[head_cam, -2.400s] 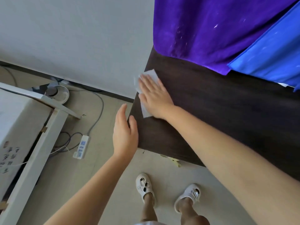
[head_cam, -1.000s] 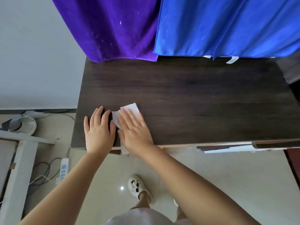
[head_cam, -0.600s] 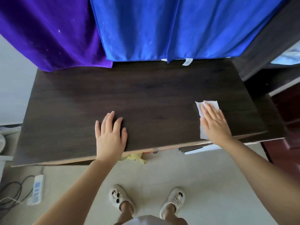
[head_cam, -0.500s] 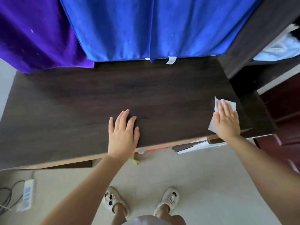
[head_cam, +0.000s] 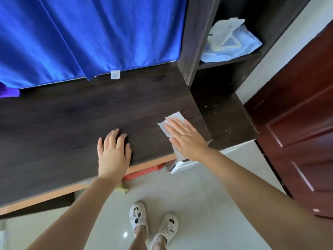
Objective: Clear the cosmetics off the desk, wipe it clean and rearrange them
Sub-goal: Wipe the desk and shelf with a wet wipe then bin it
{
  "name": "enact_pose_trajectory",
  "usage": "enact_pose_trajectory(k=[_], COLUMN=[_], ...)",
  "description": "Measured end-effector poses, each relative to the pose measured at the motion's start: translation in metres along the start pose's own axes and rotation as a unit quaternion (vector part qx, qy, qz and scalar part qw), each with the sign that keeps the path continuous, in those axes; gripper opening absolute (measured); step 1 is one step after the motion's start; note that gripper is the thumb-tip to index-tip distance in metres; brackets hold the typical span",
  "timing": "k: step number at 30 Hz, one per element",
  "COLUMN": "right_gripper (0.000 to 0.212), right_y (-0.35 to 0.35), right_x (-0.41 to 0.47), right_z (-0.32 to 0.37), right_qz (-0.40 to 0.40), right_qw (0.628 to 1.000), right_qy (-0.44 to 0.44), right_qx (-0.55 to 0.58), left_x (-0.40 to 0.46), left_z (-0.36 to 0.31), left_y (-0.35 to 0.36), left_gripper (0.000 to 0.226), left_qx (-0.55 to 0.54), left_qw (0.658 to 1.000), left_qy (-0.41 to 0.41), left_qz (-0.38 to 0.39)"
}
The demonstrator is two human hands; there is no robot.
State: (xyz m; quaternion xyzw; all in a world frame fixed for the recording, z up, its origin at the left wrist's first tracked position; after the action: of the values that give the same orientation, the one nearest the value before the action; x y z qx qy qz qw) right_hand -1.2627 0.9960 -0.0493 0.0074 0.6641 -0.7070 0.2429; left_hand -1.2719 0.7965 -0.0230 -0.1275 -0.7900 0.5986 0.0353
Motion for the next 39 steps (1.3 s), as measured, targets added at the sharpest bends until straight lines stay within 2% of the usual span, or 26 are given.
enact_pose_trajectory(k=[4, 8, 17, 22, 25, 26, 28, 29, 31, 32, 33, 37, 39], right_gripper=[0.057, 0.053, 0.054, 0.050, 0.048, 0.048, 0.044, 0.041, 0.031, 0.025, 0.023, 0.037, 0.039], right_y=[-0.008, -0.029, -0.068, -0.052, -0.032, -0.031, -0.033, -0.031, -0.020, -0.013, -0.004, 0.036, 0.054], right_x=[0.007, 0.055, 0.154, 0.105, 0.048, 0.030, -0.003, -0.018, -0.044, -0.055, -0.064, -0.081, -0.082], right_z=[-0.044, -0.075, -0.109, -0.097, -0.094, -0.093, -0.106, -0.124, -0.163, -0.185, -0.209, -0.324, -0.371], right_qz=[0.011, 0.012, 0.018, -0.033, -0.007, 0.007, 0.034, 0.051, 0.079, 0.085, 0.086, 0.073, 0.069], right_qw=[0.999, 0.996, 0.986, 0.991, 0.987, 0.979, 0.939, 0.904, 0.800, 0.760, 0.742, 0.746, 0.786], right_qy=[0.034, 0.081, 0.141, 0.095, 0.051, 0.031, 0.032, 0.070, 0.155, 0.175, 0.185, 0.270, 0.302], right_qx=[-0.003, 0.036, 0.088, 0.085, 0.154, 0.203, 0.342, 0.419, 0.574, 0.620, 0.639, 0.604, 0.534], left_x=[0.016, 0.035, 0.043, 0.042, 0.042, 0.041, 0.042, 0.042, 0.045, 0.047, 0.049, 0.050, 0.044], left_z=[-0.044, -0.094, -0.098, -0.098, -0.100, -0.100, -0.100, -0.102, -0.115, -0.129, -0.149, -0.270, -0.331], left_y=[0.009, 0.029, 0.040, 0.038, 0.037, 0.037, 0.036, 0.035, 0.031, 0.030, 0.031, 0.057, 0.090], left_gripper=[0.041, 0.041, 0.041, 0.043, 0.043, 0.044, 0.044, 0.043, 0.041, 0.040, 0.040, 0.036, 0.036], left_qx=[0.009, 0.039, 0.064, 0.060, 0.064, 0.064, 0.058, 0.047, 0.020, 0.009, -0.003, -0.099, -0.125], left_qw=[0.999, 0.996, 0.994, 0.993, 0.993, 0.993, 0.994, 0.996, 0.999, 0.999, 0.999, 0.984, 0.974], left_qy=[0.035, 0.075, 0.069, 0.063, 0.061, 0.061, 0.053, 0.044, 0.030, 0.032, 0.043, 0.145, 0.189], left_qz=[-0.008, 0.028, 0.053, 0.074, 0.079, 0.078, 0.074, 0.065, 0.036, 0.023, 0.011, -0.001, 0.014])
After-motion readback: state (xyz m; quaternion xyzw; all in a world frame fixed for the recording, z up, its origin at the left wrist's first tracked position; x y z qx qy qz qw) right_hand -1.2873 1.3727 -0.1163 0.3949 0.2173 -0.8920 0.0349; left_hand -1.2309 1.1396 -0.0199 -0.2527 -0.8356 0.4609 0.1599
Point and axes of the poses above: each hand's wrist, its own x-axis towards the middle knuckle, its own y-axis out of the palm, z = x × y, the point moved 10 cm from there along x, towards the middle knuckle, and after that the axes turned 14 degrees about z, right-handed, at the moved point
